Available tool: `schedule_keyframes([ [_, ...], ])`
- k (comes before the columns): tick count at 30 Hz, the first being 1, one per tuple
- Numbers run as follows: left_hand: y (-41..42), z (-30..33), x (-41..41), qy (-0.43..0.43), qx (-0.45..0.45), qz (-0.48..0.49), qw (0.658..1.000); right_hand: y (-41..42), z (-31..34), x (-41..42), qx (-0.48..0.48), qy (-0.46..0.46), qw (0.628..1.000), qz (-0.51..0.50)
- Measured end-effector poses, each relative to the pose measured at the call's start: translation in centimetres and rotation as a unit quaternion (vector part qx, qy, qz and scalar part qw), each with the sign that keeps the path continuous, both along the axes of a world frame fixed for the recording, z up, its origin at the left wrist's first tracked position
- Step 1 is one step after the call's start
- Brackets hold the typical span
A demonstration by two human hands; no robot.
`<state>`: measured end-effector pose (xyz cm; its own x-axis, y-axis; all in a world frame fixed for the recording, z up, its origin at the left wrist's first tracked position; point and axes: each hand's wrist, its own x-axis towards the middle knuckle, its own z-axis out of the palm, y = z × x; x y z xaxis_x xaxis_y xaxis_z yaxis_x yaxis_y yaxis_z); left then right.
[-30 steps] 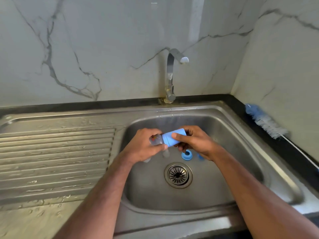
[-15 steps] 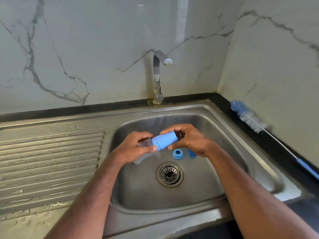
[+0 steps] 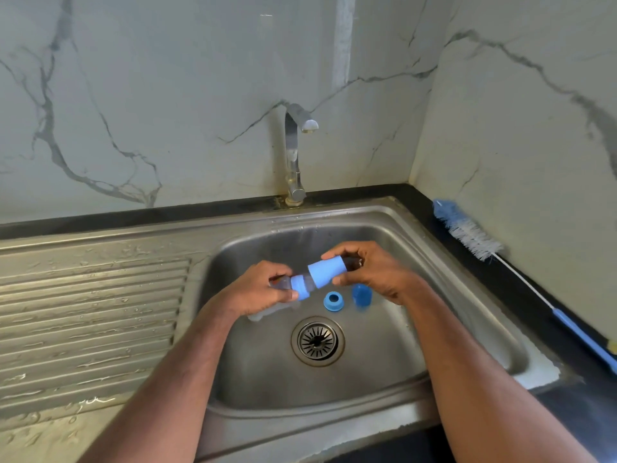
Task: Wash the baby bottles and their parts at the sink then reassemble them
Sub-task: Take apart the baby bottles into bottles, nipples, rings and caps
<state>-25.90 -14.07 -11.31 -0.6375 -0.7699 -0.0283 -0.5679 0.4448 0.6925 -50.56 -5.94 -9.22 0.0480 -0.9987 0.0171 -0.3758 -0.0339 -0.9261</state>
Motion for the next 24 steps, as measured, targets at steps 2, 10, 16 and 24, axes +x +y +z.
schedule_keyframes([
  [2,-0.2,-0.7,-0.2,-0.007,-0.002,0.011,1.0,-0.2,-0.4,-0.9,0.004,0.0,1.0,-0.031],
  [10,-0.1,-2.1,-1.7,0.047,-0.044,0.048,0.997,-0.8,-3.4,-3.6,0.076,0.136,0.974,-0.164],
  [16,-0.2,-2.2,-2.2,0.105,-0.036,0.046,0.993,-0.3,-5.4,-4.9,0.127,0.225,0.936,-0.238],
  [24,-0.5,-2.5,-1.5,0.119,-0.001,0.07,0.99,-0.4,-6.4,-3.9,0.168,0.318,0.904,-0.231],
])
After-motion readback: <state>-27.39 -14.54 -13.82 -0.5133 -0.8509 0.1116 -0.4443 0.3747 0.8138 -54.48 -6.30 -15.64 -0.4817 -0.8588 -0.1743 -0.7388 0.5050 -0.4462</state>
